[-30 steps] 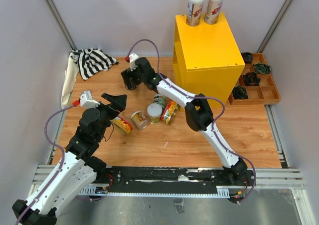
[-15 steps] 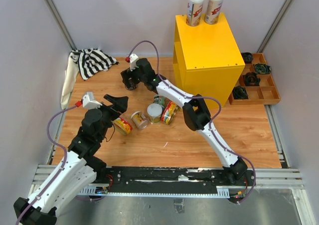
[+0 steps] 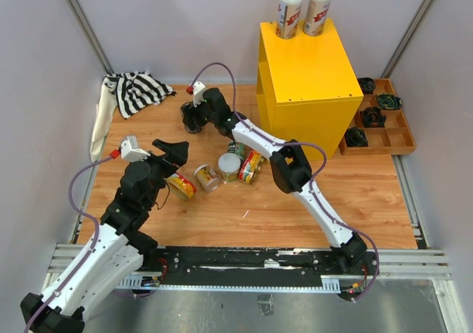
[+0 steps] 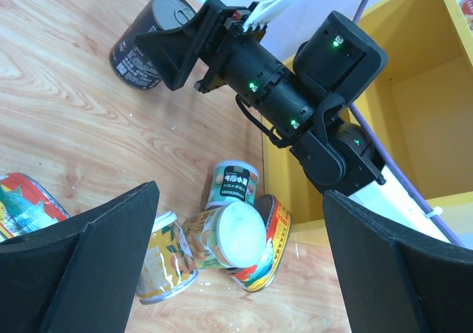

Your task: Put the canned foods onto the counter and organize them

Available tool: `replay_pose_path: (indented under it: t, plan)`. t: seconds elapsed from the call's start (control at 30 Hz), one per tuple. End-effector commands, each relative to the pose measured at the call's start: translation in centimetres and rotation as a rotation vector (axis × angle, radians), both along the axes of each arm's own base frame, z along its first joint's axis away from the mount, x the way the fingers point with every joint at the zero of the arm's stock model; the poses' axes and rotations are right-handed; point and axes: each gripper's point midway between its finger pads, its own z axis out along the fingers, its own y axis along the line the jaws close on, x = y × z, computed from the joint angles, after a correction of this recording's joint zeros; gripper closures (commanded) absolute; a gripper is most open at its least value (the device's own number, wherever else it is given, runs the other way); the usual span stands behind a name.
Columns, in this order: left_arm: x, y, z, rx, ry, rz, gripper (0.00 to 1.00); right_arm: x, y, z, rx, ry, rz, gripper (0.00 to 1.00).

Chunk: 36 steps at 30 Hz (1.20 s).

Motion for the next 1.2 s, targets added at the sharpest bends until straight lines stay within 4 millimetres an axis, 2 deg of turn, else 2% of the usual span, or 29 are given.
replay_pose_path:
  t: [0.0,0.07,0.33,0.73,0.93,1.0,1.17]
  plan:
    - [-0.1,1.1,1.7,-0.002,-0.044,0.045,0.03,-0.1,0.3,4.8,0.078,-0.068,0.037,0.70]
    - [-0.2,1.2,1.8,0.000,-0.045,0.048,0.03,-0.5,0.1,6.1,0.079,-0.081,0.042,0.76]
    - [-1.2,2.0,1.7,-0.034,-0.041,0.072,0.03,-3.2,-1.1,10.9,0.067,-0.138,0.067,0.90]
    - [-2.6,3.1,1.4,-0.061,-0.038,0.101,0.04,-8.5,-3.4,16.2,0.017,-0.201,0.100,0.94]
    - [-2.8,3.3,1.3,-0.061,-0.026,0.108,0.04,-11.2,-5.2,21.5,0.042,-0.241,0.093,0.95]
    - [-2.9,3.4,1.3,-0.065,-0.027,0.112,0.04,-12.2,-6.1,24.1,0.061,-0.258,0.087,0.95]
    - [-2.9,3.6,1.2,-0.074,-0.028,0.122,0.04,-14.2,-8.1,29.2,0.080,-0.280,0.069,0.95]
